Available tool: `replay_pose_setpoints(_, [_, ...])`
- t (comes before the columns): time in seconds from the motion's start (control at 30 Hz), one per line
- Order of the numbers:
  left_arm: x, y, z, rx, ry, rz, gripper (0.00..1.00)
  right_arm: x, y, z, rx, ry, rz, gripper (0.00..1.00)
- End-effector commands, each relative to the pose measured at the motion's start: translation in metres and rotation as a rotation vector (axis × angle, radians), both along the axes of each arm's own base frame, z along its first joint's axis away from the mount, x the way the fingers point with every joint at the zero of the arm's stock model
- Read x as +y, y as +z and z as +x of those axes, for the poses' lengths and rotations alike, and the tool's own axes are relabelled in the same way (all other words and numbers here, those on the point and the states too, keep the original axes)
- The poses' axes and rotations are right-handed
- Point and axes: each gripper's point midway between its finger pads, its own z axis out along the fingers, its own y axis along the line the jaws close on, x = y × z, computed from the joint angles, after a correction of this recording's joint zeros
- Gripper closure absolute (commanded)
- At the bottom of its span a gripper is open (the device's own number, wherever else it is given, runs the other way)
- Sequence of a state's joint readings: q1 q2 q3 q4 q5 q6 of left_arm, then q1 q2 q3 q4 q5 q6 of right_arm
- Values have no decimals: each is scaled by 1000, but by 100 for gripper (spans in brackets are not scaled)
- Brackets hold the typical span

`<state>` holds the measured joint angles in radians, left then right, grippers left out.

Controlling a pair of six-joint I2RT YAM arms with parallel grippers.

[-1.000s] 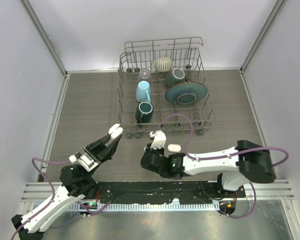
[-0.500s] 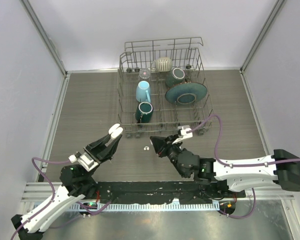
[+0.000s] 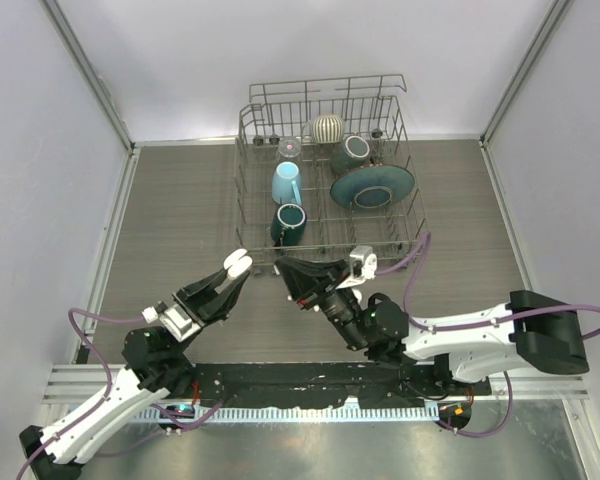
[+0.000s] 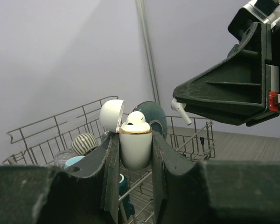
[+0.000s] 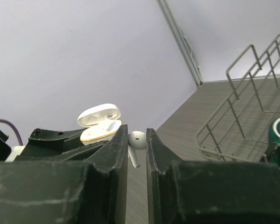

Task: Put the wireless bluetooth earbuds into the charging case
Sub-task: Pick up the earbud from the center of the board, then place the earbud in the charging case.

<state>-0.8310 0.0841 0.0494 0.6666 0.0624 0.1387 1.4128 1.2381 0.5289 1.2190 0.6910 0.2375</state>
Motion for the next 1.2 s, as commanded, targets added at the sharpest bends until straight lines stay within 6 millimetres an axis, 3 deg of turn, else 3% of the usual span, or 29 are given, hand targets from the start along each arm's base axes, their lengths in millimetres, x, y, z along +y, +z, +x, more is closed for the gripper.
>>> replay_pose_setpoints(0.0, [-2,2,-6,-49,-23,-5,100,-2,75,-19,-168,61,226,99])
replay_pose_setpoints(0.4, [-8,2,-7,-49,-49,-1,100,26,100,-35,-285,143,267,99])
replay_pose_setpoints(0.63, [-12,2,-9,-45,-77,-8,100,34,97,-33,-291,129,252,99])
replay_pose_setpoints(1.17, [-13,0,-12,-32,-100,-10,100,31,111,-27,-337,60,246,99])
